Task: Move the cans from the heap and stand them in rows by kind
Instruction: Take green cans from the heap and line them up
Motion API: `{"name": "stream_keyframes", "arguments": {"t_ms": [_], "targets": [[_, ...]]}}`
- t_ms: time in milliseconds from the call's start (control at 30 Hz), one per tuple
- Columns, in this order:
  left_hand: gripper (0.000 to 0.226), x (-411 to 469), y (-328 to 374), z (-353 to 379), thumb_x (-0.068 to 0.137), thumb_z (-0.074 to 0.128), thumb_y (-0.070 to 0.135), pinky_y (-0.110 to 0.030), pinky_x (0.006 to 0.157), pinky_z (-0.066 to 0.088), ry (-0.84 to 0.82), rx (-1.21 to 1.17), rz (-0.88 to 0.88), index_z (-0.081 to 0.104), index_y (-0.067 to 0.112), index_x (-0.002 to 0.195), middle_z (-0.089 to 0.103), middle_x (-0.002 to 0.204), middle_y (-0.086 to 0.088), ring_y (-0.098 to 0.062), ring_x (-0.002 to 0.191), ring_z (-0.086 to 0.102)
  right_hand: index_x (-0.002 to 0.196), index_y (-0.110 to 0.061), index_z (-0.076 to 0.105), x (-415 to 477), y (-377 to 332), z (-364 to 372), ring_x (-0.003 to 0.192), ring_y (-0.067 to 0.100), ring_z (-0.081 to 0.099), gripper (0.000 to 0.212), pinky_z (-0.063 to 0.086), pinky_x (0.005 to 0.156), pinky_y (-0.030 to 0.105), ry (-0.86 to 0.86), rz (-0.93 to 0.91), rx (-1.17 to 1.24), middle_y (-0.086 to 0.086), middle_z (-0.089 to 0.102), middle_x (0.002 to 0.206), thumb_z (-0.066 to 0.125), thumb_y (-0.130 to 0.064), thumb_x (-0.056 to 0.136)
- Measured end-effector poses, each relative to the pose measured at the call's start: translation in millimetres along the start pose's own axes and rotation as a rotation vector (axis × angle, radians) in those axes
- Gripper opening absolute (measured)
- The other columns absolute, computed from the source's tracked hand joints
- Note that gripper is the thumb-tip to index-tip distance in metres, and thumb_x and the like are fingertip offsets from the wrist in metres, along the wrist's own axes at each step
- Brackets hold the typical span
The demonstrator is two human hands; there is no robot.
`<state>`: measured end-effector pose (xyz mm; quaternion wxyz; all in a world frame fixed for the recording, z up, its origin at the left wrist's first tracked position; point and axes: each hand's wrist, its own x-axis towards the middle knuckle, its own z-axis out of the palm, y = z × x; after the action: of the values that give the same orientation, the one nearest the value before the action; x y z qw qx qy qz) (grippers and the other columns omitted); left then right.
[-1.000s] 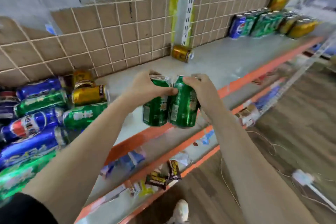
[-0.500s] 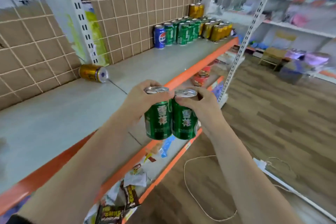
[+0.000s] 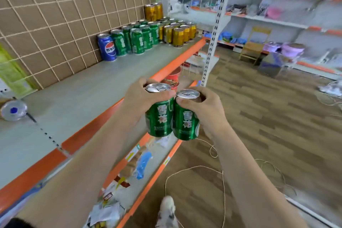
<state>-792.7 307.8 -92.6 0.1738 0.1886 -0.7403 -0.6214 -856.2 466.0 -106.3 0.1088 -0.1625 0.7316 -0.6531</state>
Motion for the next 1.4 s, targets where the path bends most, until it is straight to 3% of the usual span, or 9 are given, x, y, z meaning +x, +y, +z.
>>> {"name": "stream_keyframes", "arguments": {"t_ms": [167,300,500,733,800,900,1067,1300,1400], "targets": [[0.07,82,-5,20,0.033,0.076,0.056,-0.025,0.064,0.048,0.038,0.082,0.095,0.062,0.015,0.088,0.065,0.076,0.005,-0.008,0.066,0.059,0.094,-0.013,0.069,79,10,-13,0.074,0.005,0.067,0.037,0.052,0.068,0.021,-0.048,-0.03,-0.02,-0.005,0.072,0.081,0.084,-0.018,0.061],[0.048,162,-5,28,0.058,0.086,0.036,-0.004,0.053,0.041,0.098,0.124,0.107,0.063,0.015,0.095,0.065,0.082,0.009,-0.001,0.069,0.058,0.083,-0.02,0.066,160,4,-17,0.061,-0.005,0.061,0.022,0.045,0.057,0.009,-0.092,-0.071,-0.064,-0.013,0.067,0.073,0.079,-0.009,0.07],[0.049,261,-9,16,0.057,0.087,0.036,-0.024,0.068,0.046,0.226,0.18,0.095,0.064,0.017,0.096,0.066,0.091,0.004,-0.012,0.085,0.062,0.106,-0.015,0.063,272,3,-7,0.086,0.011,0.064,0.044,0.049,0.07,0.026,-0.161,-0.084,-0.174,-0.003,0.068,0.094,0.082,-0.022,0.067],[0.048,313,-25,-22,0.056,0.082,0.046,-0.023,0.071,0.044,0.431,0.381,0.069,0.063,0.021,0.092,0.062,0.098,0.0,-0.015,0.09,0.059,0.104,-0.016,0.061,362,7,28,0.084,0.008,0.06,0.041,0.047,0.068,0.023,-0.252,-0.062,-0.17,-0.009,0.064,0.092,0.08,-0.021,0.069],[0.049,324,-31,-32,0.055,0.081,0.048,-0.017,0.069,0.042,0.492,0.424,0.035,0.062,0.022,0.091,0.062,0.094,0.003,-0.011,0.086,0.058,0.101,-0.02,0.06,386,4,43,0.08,0.0,0.056,0.036,0.044,0.064,0.019,-0.295,-0.099,-0.18,-0.015,0.061,0.087,0.079,-0.021,0.071],[0.043,339,-35,-43,0.059,0.085,0.036,-0.007,0.062,0.04,0.594,0.454,-0.005,0.063,0.018,0.092,0.06,0.085,0.011,-0.001,0.078,0.056,0.098,-0.023,0.06,423,5,63,0.084,0.007,0.059,0.034,0.048,0.069,0.024,-0.367,-0.159,-0.224,-0.012,0.063,0.09,0.079,-0.024,0.071],[0.044,371,-46,-60,0.057,0.087,0.034,-0.008,0.061,0.038,0.698,0.533,-0.074,0.066,0.014,0.091,0.066,0.083,0.004,-0.012,0.078,0.062,0.098,-0.03,0.052,490,6,83,0.089,0.01,0.056,0.038,0.049,0.075,0.028,-0.52,-0.314,-0.408,-0.009,0.059,0.097,0.078,-0.033,0.071],[0.06,409,-41,-66,0.062,0.085,0.033,-0.025,0.072,0.042,0.793,0.552,-0.28,0.059,0.019,0.113,0.061,0.103,0.0,-0.017,0.094,0.056,0.119,-0.024,0.052,574,6,97,0.097,0.011,0.053,0.058,0.046,0.08,0.027,-0.783,-0.369,-0.597,-0.008,0.055,0.107,0.079,-0.04,0.069],[0.06,413,-43,-66,0.064,0.084,0.031,-0.038,0.077,0.054,0.807,0.544,-0.331,0.057,0.02,0.117,0.058,0.106,-0.002,-0.023,0.099,0.057,0.12,-0.024,0.053,596,6,97,0.098,0.011,0.052,0.059,0.041,0.079,0.025,-0.855,-0.41,-0.637,-0.007,0.056,0.111,0.079,-0.039,0.069]]}}
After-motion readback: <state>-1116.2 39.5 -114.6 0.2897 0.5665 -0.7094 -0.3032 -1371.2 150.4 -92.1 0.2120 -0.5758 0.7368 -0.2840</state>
